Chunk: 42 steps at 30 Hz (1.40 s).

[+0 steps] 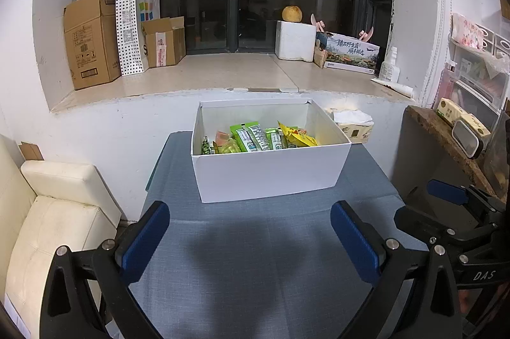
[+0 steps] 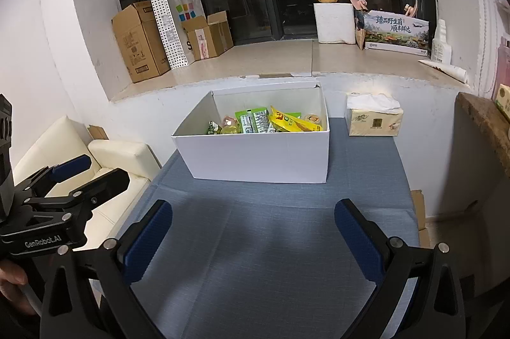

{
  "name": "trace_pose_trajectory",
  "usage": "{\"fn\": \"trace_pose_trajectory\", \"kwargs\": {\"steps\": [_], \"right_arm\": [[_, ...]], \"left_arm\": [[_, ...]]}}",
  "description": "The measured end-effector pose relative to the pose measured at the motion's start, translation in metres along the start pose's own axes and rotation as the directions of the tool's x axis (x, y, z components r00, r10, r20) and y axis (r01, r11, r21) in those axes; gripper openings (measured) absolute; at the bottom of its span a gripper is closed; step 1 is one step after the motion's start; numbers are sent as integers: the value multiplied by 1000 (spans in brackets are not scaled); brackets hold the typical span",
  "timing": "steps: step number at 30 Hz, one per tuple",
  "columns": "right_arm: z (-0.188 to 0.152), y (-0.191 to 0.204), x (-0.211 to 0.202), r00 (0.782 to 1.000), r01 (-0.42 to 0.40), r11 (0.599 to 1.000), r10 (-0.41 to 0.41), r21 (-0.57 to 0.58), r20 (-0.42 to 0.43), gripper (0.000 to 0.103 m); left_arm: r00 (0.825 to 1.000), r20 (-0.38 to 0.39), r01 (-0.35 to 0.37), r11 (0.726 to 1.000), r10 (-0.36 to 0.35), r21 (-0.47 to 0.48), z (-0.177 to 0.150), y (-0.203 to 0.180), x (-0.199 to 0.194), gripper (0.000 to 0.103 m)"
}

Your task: Organize snacks

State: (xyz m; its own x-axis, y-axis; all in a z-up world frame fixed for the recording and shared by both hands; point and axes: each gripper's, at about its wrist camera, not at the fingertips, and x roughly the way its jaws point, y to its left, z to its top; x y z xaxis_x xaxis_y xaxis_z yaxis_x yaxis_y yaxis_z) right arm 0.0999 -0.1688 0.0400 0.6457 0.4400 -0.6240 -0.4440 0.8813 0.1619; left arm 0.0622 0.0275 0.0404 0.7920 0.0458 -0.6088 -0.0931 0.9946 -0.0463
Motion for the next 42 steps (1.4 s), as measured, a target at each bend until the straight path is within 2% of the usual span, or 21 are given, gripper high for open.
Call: {"fn": "trace_pose_trajectory", "kwargs": {"steps": [42], "right_arm": [[-4,1,2,1000,1,1000,-1,8,-13,103]], "left_arm": [[1000,-6,8,1000,-8,14,-3,-3,0,103]]}}
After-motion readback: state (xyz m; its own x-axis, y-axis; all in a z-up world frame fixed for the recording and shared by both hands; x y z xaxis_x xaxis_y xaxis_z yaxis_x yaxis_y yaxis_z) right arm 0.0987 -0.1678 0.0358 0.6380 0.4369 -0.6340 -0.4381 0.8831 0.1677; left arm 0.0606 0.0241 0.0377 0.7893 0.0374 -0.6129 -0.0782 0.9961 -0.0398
